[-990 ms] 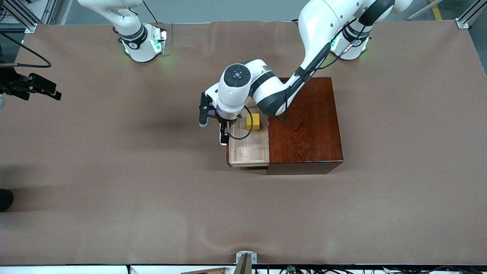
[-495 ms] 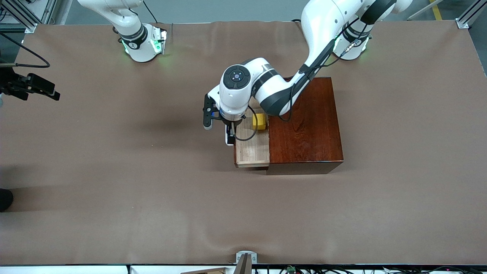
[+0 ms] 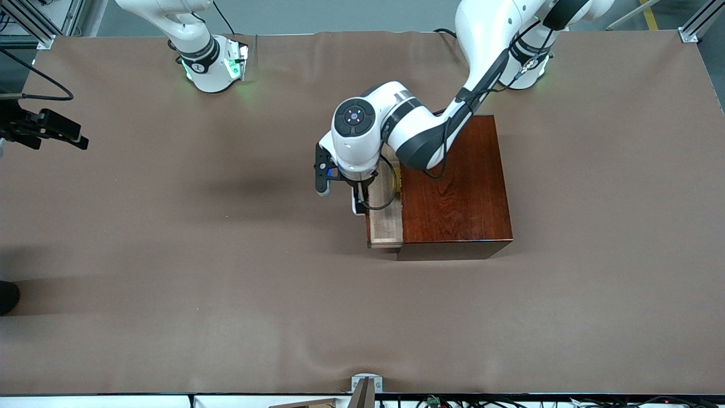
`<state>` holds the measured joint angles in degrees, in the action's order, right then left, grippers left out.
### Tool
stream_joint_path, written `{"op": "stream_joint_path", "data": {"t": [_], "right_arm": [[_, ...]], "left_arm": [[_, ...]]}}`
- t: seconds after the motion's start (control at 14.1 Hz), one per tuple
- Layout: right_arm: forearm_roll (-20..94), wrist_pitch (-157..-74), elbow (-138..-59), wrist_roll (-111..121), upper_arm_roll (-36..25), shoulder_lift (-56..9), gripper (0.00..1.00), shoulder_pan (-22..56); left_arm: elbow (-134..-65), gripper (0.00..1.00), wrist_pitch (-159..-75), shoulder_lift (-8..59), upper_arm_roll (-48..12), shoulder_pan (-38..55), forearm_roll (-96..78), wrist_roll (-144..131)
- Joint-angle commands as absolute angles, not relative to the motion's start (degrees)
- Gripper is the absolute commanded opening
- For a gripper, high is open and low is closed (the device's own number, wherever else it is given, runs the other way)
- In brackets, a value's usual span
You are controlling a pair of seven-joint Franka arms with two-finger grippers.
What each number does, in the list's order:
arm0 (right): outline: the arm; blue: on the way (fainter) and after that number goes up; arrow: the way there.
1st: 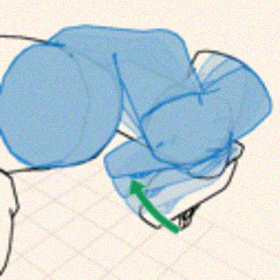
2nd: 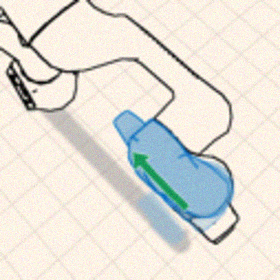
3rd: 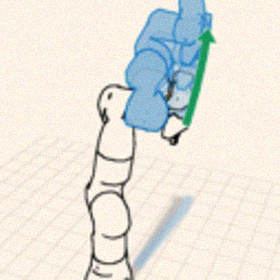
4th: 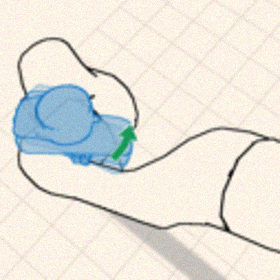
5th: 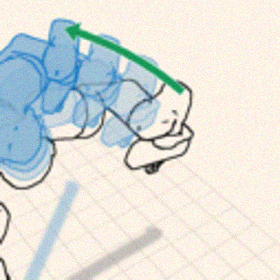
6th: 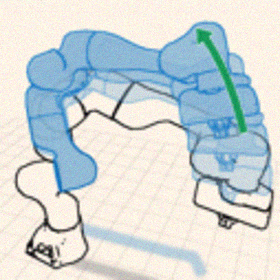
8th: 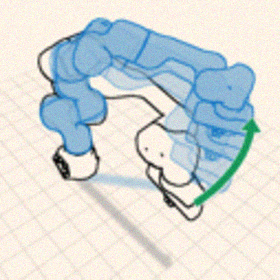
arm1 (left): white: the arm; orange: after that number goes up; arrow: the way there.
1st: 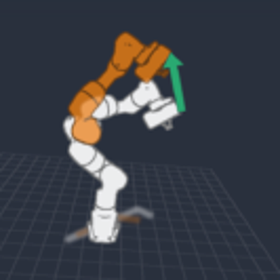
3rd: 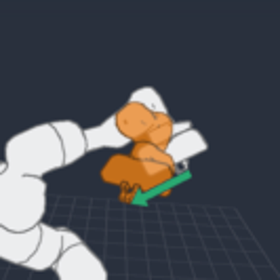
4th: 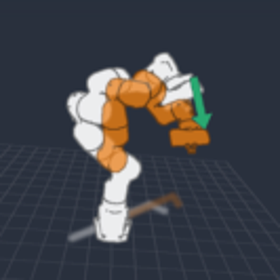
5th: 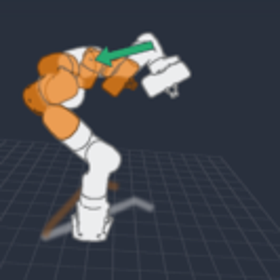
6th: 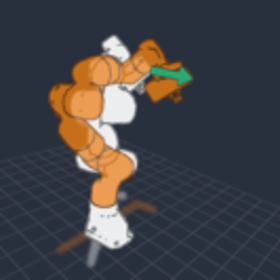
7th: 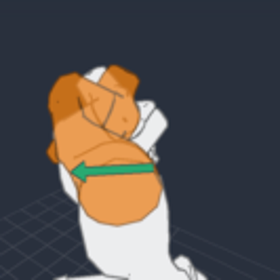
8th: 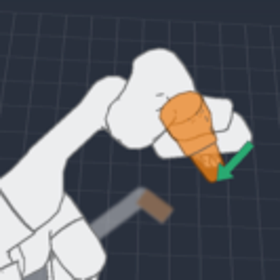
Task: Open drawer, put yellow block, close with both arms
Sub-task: 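Push the drawer front into the box with the left gripper, then press the drawer fully shut with the left gripper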
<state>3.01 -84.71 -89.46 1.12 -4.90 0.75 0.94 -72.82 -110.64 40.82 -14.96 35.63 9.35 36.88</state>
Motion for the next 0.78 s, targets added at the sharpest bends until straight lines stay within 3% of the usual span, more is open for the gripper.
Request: {"op": "stream_joint_path", "data": {"t": [0.0,0.71], "right_arm": [[2.46,-84.55,-88.95,1.49,-5.01,0.88,1.00,0.88],[2.46,-84.46,-88.95,1.49,-5.01,0.88,1.00,0.88]], "left_arm": [[-74.27,1.00,-106.09,38.76,-12.22,34.63,11.25,36.21],[-74.53,1.00,-101.69,39.29,-12.83,36.03,16.17,39.01]]}}
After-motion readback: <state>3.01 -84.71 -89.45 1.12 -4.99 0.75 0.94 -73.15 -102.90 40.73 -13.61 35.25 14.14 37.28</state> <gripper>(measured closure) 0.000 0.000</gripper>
